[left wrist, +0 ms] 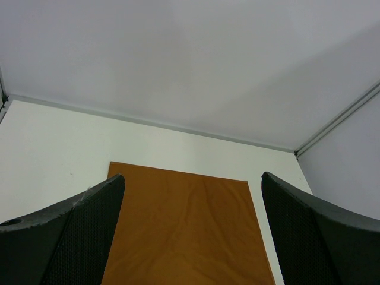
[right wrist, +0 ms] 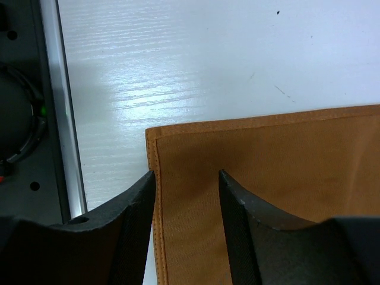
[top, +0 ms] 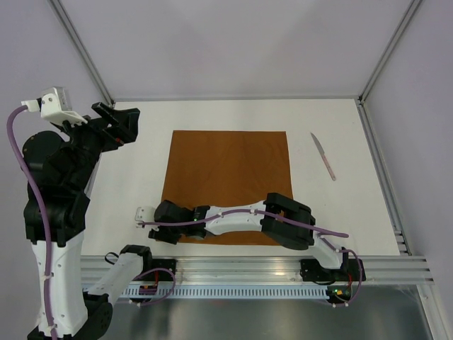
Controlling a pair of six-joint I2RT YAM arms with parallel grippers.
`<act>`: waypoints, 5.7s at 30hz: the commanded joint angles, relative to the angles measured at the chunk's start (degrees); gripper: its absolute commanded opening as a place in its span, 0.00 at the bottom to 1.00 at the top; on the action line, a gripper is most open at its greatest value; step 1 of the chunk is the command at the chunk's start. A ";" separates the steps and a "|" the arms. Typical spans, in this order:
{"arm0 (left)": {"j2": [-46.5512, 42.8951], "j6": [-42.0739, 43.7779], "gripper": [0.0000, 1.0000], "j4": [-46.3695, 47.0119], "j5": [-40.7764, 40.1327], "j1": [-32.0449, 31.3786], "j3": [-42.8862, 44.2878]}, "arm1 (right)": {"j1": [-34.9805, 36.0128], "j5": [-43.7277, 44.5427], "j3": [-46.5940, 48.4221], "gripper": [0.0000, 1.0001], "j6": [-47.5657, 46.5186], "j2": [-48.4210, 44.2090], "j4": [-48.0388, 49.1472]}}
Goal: Fold the napkin, place the utensils inside, and roll it up
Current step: Fold the napkin at the center of the board.
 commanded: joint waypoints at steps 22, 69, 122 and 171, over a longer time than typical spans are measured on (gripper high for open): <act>0.13 0.17 1.00 0.15 -1.28 0.07 -2.93 | -1.09 -1.55 -0.04 0.28 0.67 3.97 3.15; 0.12 0.61 1.00 1.64 -2.68 0.07 -6.00 | -3.29 -10.88 -0.03 0.40 2.08 6.52 1.47; 1.35 0.53 1.00 4.54 -1.80 0.07 -9.17 | -23.68 -17.81 5.42 0.00 5.95 -9.12 -11.36; 6.36 -2.38 1.00 11.40 5.23 0.07 -13.83 | -56.46 -14.03 -7.51 0.01 -2.23 -18.53 -5.56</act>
